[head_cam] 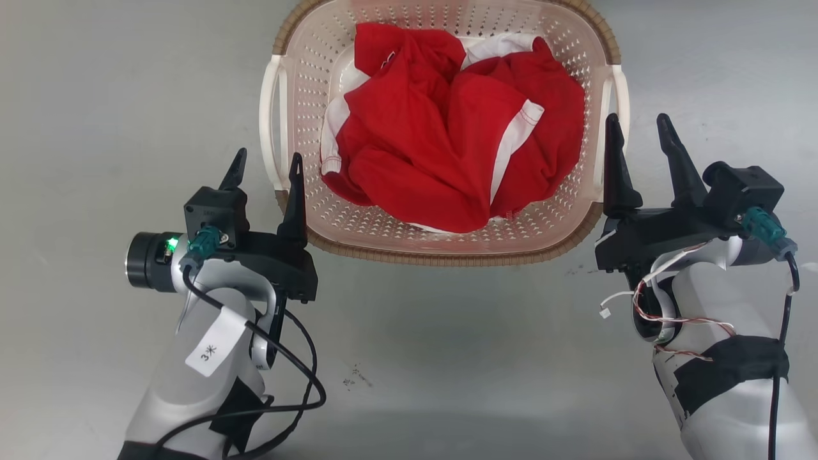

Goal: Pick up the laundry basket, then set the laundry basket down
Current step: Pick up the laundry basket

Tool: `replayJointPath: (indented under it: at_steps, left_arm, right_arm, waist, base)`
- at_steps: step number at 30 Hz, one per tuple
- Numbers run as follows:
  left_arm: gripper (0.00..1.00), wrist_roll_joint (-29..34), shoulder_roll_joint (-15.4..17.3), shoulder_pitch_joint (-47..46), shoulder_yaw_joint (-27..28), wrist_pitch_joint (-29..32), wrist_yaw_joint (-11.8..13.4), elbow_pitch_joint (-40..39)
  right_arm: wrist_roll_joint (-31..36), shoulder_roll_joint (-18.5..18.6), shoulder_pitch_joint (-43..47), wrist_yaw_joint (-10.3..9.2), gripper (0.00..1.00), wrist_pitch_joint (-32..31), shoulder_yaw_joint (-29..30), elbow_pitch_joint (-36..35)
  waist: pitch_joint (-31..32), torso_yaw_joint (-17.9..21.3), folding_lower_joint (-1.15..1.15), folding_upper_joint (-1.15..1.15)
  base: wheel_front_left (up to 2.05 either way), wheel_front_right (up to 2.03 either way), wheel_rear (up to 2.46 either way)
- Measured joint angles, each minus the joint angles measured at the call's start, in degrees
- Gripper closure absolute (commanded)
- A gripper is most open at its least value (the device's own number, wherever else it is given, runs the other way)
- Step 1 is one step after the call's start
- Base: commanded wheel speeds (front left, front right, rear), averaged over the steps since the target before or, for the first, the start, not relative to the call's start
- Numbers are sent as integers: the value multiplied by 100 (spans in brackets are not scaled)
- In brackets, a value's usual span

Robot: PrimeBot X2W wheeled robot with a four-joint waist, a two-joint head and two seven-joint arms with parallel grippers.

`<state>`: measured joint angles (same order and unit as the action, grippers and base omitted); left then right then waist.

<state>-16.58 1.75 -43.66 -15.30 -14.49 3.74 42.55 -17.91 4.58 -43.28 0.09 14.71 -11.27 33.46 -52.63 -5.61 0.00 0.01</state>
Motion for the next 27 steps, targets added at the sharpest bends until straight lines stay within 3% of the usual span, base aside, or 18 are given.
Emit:
replayJointPath:
  at_steps: [27]
  left_arm:
    - [0, -359, -16, -901, -216, 0, -7, 947]
  right_arm:
    - [63, -25, -644, 34, 0, 0, -355, 971]
  waist:
    - [-480, -24, -1, -1]
  base:
    - [0, 0, 0]
